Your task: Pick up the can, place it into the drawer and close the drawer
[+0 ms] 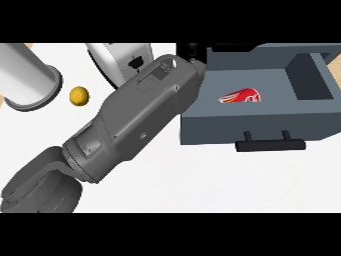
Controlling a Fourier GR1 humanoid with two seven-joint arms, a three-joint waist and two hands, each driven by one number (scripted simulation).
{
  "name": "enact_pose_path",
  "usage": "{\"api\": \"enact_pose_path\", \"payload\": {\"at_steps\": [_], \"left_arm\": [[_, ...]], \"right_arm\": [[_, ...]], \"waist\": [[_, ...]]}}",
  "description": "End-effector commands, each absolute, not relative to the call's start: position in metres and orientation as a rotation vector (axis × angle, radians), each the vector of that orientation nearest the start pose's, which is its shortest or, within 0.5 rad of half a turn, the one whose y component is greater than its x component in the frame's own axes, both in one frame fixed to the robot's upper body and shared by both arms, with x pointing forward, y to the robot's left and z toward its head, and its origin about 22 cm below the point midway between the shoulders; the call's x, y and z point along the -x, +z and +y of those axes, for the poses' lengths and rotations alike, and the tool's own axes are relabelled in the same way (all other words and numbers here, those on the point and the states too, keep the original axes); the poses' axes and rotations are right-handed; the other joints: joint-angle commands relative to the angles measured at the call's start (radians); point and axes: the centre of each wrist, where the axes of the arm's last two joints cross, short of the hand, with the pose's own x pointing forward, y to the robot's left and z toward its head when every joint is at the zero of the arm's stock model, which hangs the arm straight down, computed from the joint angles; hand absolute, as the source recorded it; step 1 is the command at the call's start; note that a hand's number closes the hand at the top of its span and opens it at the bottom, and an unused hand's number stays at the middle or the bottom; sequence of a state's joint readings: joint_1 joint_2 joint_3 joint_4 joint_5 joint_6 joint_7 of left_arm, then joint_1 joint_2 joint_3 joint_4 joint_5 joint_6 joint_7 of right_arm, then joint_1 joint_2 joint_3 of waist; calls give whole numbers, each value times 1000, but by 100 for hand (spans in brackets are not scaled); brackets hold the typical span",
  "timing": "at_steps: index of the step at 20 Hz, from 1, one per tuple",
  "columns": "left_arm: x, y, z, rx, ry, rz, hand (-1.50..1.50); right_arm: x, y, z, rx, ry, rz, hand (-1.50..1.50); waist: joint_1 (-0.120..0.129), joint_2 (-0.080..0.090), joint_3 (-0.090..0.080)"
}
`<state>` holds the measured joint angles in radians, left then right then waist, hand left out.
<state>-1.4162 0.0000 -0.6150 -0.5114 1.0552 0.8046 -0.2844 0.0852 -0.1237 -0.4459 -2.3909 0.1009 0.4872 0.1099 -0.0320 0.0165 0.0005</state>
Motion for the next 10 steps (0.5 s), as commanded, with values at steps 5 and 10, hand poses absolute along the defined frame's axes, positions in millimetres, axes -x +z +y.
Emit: {"api": "enact_pose_path", "payload": {"at_steps": [5,10], "left_arm": [[-412,191,-27,50,155,-1713,-150],[-416,188,-17,36,139,-1710,-150]], "right_arm": [[-195,179,-268,670,683,-1978,-150],[-232,155,-243,728,758,-1977,-150]], "waist": [[44,-7,-1],[52,-12,0]]}}
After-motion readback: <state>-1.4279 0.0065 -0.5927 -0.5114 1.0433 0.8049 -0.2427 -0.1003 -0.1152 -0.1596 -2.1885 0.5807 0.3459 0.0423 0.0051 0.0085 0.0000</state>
